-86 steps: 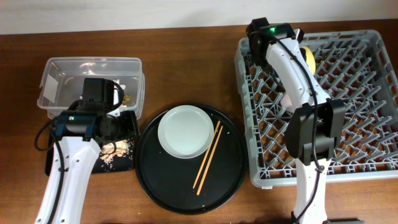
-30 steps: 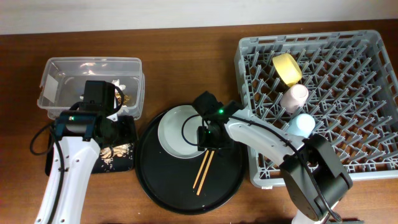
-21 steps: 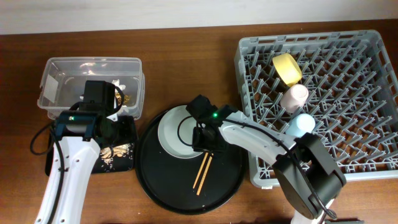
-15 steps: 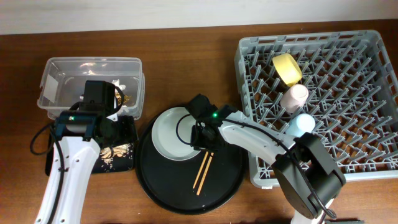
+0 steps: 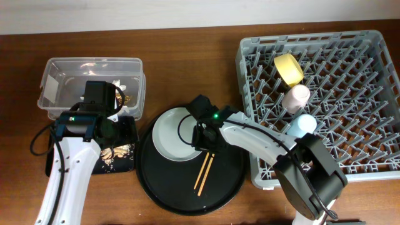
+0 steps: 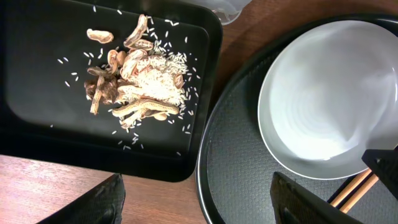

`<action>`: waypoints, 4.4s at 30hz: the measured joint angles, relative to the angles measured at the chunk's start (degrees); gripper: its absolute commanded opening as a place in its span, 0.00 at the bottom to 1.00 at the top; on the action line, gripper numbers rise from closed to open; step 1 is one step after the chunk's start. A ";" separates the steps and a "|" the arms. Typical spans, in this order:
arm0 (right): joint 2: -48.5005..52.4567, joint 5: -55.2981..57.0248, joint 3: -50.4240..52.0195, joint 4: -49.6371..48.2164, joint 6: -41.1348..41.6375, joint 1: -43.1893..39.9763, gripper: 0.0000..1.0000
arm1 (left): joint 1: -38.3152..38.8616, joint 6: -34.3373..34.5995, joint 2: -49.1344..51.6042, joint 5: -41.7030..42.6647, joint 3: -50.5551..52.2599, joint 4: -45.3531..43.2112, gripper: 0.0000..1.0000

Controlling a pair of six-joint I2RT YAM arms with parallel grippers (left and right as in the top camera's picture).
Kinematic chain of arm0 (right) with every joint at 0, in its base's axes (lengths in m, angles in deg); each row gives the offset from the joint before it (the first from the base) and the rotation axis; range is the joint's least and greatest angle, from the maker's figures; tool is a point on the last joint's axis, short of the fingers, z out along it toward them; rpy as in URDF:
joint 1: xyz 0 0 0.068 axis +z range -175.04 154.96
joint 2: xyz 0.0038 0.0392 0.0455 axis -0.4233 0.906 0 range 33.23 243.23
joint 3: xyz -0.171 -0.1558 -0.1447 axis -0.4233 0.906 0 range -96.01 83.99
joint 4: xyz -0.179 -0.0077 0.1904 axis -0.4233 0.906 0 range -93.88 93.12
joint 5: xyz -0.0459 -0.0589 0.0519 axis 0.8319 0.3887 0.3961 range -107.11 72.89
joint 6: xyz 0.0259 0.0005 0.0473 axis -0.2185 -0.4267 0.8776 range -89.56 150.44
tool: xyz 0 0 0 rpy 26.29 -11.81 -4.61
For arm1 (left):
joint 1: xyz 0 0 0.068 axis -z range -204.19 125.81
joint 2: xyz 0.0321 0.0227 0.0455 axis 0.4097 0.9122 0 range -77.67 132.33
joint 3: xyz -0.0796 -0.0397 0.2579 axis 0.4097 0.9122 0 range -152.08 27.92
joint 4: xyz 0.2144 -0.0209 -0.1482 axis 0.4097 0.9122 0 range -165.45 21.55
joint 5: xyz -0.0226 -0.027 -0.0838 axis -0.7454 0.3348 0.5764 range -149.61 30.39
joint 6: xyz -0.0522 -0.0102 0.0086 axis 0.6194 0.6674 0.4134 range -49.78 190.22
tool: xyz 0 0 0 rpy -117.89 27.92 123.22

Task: Sort waste into correct bins and load items into the dishwasher rack
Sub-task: 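Move the right gripper to the white plate and grasp its rim, then lift the white plate with the right gripper and stand it upright in the rack, then grasp one wooden chopstick with the right gripper and place it in the rack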

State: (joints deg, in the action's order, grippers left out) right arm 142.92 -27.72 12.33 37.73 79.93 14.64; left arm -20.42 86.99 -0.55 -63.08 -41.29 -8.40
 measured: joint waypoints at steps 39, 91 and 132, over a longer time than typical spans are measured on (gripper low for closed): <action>-11.21 65.37 -16.79 9.18 -36.87 -20.02 0.04 | 0.00 0.00 0.00 0.00 0.00 -0.35 0.75; -8.26 0.98 12.96 1.36 -15.39 -0.57 0.70 | 0.00 0.00 0.00 0.00 0.00 -0.57 0.75; -4.20 7.63 7.91 5.25 -4.74 1.79 0.32 | 0.00 0.00 0.00 0.00 0.00 -0.57 0.75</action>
State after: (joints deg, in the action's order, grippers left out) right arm 138.72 -20.09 20.24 42.97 75.19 16.43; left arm -20.42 86.99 -0.55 -63.08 -41.29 -8.97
